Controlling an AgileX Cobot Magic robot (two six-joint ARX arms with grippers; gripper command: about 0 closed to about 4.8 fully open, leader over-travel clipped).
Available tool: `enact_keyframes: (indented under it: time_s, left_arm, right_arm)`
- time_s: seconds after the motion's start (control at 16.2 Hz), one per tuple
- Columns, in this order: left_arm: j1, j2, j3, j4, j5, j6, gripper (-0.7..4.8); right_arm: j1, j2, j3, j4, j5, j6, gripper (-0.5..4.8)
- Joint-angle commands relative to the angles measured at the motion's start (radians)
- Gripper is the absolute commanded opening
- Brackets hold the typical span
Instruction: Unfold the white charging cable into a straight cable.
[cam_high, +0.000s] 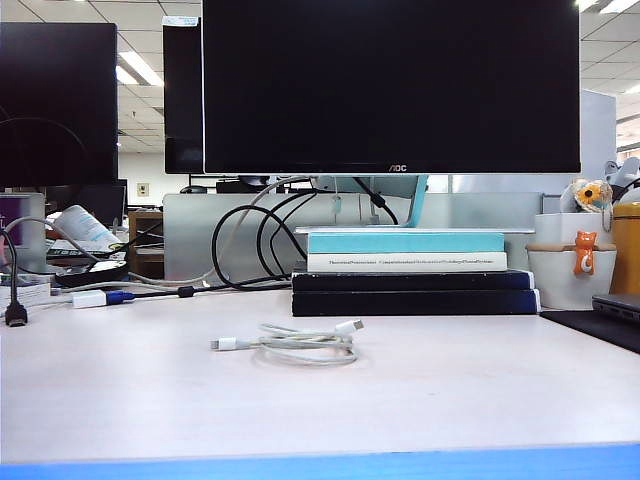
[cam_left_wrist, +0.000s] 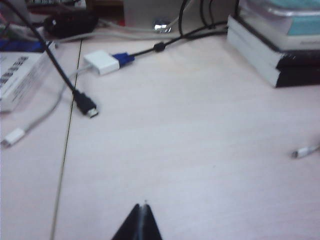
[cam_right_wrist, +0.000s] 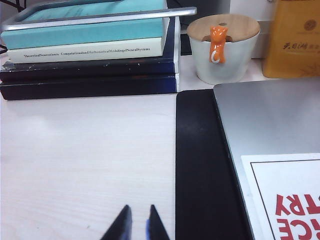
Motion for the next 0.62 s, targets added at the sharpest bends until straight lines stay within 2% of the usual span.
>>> enact_keyframes:
  time_s: [0.06, 0.12, 0.19, 0.25, 0.31, 0.43, 0.62]
  left_arm:
    - [0.0, 0.0, 0.003, 0.059, 0.036, -0.05, -0.06]
    - [0.0, 0.0, 0.002, 0.059, 0.048, -0.049, -0.05]
    - [-0.001, 0.0, 0.003, 0.095, 0.05, -0.085, -0.05]
    - [-0.001, 0.001, 0.011, 0.184, 0.125, -0.203, -0.05]
    - [-0.001, 0.002, 0.012, 0.192, 0.103, -0.2, -0.05]
    - [-0.001, 0.005, 0.023, 0.166, 0.077, -0.198, -0.05]
    - [-0.001, 0.009, 0.094, 0.097, 0.08, -0.154, -0.06]
  right_arm:
    - [0.001, 0.0, -0.011, 0.011, 0.002, -0.002, 0.5]
    - [0.001, 0.0, -0.011, 0.011, 0.001, -0.002, 0.5]
    - [0.001, 0.0, -0.011, 0.011, 0.001, 0.009, 0.5]
    - [0.001, 0.0, -0.011, 0.026, 0.002, 0.03, 0.46]
    - [0.001, 0.0, -0.01, 0.042, 0.032, 0.023, -0.08]
    - [0.001, 0.0, 0.003, 0.026, 0.093, 0.023, -0.09]
    - [0.002, 0.003, 0.061, -0.03, 0.099, 0.024, -0.09]
